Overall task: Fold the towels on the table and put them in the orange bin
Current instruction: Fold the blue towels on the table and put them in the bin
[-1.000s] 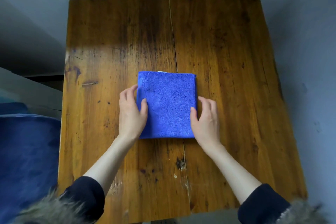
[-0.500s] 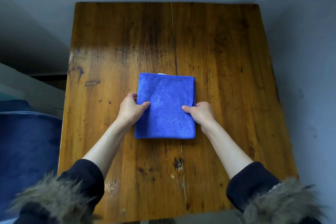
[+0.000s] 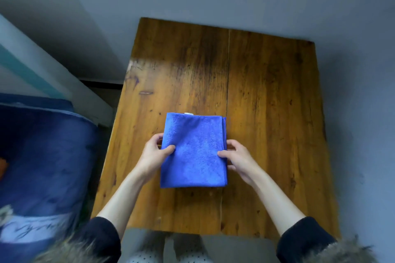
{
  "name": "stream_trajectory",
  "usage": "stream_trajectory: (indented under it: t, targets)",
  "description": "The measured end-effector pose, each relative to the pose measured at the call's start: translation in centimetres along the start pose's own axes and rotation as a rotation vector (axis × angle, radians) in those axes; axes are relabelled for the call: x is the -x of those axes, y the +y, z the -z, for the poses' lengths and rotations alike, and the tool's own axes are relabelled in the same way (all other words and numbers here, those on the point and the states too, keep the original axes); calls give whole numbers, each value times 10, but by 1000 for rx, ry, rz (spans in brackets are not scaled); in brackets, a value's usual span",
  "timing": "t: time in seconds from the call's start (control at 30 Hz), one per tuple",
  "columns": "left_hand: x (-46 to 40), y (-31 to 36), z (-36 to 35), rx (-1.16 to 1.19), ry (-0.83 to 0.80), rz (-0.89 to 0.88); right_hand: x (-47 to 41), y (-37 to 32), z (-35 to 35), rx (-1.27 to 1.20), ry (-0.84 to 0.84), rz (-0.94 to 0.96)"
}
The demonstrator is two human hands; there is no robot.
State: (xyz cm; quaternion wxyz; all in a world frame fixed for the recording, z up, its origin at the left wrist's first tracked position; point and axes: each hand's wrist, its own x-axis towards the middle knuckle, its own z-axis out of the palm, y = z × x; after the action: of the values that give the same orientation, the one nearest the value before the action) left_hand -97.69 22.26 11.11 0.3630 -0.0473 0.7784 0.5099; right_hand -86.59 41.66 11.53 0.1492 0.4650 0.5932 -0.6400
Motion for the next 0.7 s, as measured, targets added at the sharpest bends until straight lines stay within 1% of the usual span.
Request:
stream_trajectory:
  t: [0.17,0.33,0.5,0.7]
  targets:
    - [43,-16,59,124,97,35,33,-21,-52,55,-112,79]
    - [87,-38,132,232,229,15,68,-44,-125,162,-226,165]
    - [139,-75,221,291,354,-54,110,-56,-220,255,-354,219]
    - [210,-135,335,390,533,-52,161,-50,-357,386,-515,252]
